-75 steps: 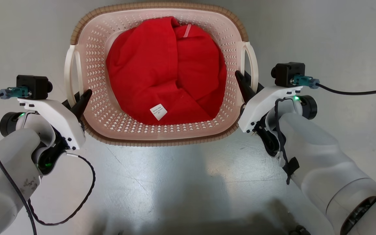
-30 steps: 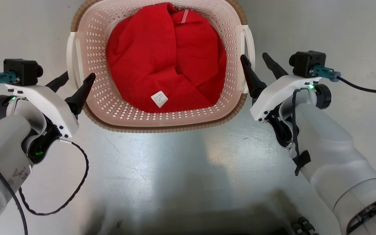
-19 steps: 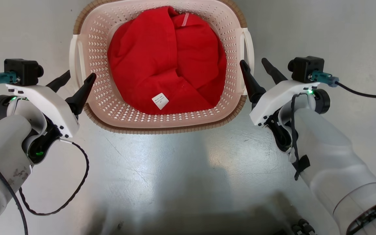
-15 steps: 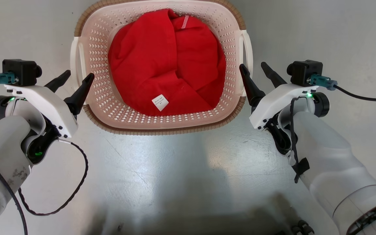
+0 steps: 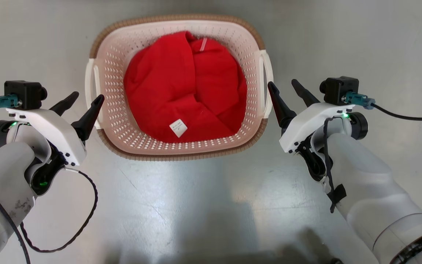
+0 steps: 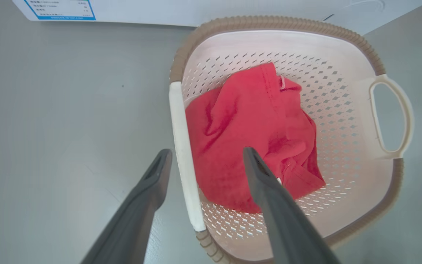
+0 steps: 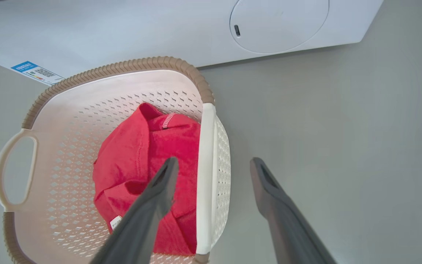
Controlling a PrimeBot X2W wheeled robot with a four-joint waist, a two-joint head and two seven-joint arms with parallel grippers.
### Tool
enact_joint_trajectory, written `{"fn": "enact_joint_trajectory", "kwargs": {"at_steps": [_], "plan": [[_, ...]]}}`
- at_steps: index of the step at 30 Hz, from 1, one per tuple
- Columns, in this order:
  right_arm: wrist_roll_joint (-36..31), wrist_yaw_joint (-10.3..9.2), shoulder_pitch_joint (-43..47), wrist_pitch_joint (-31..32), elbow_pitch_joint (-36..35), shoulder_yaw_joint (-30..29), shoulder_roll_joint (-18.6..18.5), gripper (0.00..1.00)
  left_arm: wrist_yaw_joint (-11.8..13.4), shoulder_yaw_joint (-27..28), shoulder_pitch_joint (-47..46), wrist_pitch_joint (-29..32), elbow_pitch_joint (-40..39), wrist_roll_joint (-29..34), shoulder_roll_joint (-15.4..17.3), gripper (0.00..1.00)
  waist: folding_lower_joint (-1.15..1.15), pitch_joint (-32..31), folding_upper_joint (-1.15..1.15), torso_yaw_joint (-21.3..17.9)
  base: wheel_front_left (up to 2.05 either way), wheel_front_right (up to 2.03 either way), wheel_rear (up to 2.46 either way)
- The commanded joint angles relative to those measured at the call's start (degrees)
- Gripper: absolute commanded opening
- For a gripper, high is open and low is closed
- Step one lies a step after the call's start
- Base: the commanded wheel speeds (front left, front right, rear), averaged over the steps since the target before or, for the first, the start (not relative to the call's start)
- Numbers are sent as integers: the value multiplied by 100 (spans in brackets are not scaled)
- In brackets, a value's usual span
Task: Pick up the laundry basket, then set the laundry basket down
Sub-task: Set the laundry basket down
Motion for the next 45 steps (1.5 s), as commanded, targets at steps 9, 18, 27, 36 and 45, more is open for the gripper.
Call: {"fn": "enact_joint_trajectory", "kwargs": {"at_steps": [9, 18, 27, 36, 45], "plan": [[107, 14, 543, -60, -114, 207, 96, 100, -34, 181, 322, -82, -10, 71, 176, 100, 0, -613, 0, -19, 0, 0, 0], [117, 14, 818, -60, -225, 161, 96, 100, -34, 802, 717, -84, -150, 308, 149, 100, 0, -1176, 0, -68, 0, 0, 0], [-295, 14, 1150, -60, -336, -206, 96, 100, -34, 1484, 1380, -85, -432, 693, 24, 100, 0, -1897, 0, -63, 0, 0, 0], [-862, 14, 1763, -60, -728, -798, 96, 100, -34, 2122, 1994, -85, -492, 1175, -297, 100, 0, -2800, 0, 14, 0, 0, 0], [-1584, 14, 2399, -60, -1284, -1590, 96, 100, -34, 2963, 2587, -85, -741, 1823, -558, 100, 0, -3425, 0, 78, 0, 0, 0]]}}
